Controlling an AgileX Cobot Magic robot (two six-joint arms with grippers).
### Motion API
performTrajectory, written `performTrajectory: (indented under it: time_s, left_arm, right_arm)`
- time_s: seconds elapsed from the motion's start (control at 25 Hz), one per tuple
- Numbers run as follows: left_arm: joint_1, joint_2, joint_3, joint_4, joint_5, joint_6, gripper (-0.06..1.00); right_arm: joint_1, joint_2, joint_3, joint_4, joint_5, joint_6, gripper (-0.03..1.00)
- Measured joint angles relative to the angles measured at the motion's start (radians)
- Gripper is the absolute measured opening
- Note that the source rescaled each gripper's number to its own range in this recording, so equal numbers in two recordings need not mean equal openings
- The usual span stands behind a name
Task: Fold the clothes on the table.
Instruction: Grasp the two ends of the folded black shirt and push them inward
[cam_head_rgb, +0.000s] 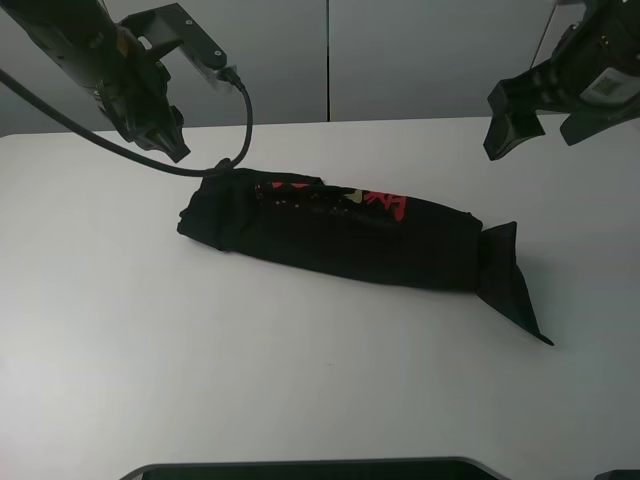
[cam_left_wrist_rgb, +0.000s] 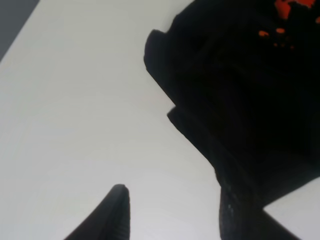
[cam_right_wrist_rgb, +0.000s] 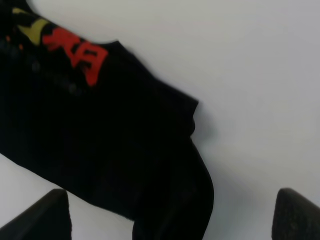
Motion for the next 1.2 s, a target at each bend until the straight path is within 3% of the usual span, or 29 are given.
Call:
performTrajectory:
  time_s: [0.32, 0.4, 0.56, 0.68, 1.2]
  left_arm:
    - [0.0, -0.025, 0.0, -0.087, 0.08, -0.049, 0.75]
    - [0.0, -0.025, 0.0, -0.097, 0.091, -0.057, 0.85]
    - [0.0, -0.025, 0.0, -0.1, 0.093, -0.077, 0.98]
    - [0.0, -0.027, 0.0, -0.102, 0.097, -0.085, 1.0]
    - [0.0, -0.027, 0.0, -0.155, 0.099, -0.087, 1.0]
  right_arm:
    - [-0.113, -0.001, 0.263, 0.056, -0.22, 0.009, 0.87]
    - [-0.159, -0.001, 0.296, 0.12, -0.271, -0.042, 0.87]
    - [-0.218, 0.001, 0.313, 0.365, -0.314, -0.236, 0.87]
    - [-0.225, 0.04, 0.313, 0.479, -0.334, -0.325, 0.87]
    - [-0.225, 0.296, 0.313, 0.752, -0.372, -0.603, 0.87]
